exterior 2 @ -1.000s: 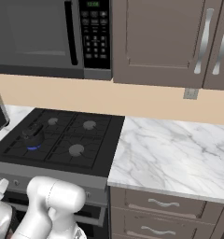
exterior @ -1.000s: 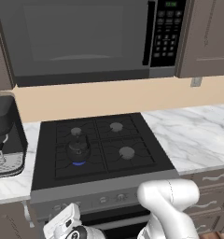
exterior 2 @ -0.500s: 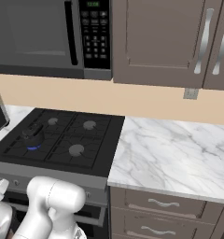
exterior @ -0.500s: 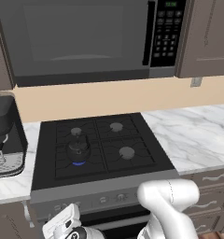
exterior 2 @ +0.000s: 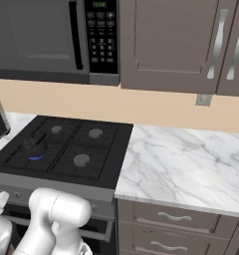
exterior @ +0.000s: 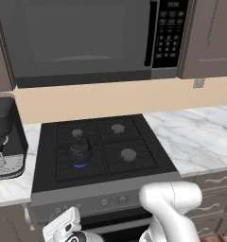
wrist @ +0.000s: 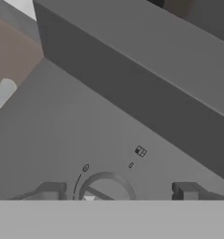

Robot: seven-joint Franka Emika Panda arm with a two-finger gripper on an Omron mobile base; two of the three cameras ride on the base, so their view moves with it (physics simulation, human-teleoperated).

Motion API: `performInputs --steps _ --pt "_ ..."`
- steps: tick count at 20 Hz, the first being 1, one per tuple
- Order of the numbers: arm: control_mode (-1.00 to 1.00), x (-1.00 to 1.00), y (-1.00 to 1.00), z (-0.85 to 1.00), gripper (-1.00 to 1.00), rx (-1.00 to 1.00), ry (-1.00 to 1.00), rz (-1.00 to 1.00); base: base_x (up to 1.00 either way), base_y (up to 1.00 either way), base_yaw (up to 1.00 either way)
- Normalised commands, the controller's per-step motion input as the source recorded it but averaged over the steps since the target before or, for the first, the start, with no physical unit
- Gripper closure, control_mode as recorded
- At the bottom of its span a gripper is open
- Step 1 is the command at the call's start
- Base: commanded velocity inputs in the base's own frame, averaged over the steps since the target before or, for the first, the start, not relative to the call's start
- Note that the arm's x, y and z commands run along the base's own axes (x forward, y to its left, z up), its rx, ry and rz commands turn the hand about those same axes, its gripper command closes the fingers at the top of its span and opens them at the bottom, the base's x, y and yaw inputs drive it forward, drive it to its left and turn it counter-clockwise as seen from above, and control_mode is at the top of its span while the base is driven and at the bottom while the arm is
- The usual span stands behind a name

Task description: Lower the heat of the kettle.

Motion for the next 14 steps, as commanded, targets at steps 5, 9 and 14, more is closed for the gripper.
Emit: performInputs --steps 5,9,14 --pt "-1.0 0.15 0.0 -0.11 1.0 0.0 0.0 0.01 0.0 0.0 0.0" --pt "-1.0 0.0 0.0 -0.01 1.0 0.0 0.0 0.01 0.0 0.0 0.0" --pt "-1.0 0.0 -0.07 0.0 1.0 0.08 0.0 0.0 0.0 0.0 0.0"
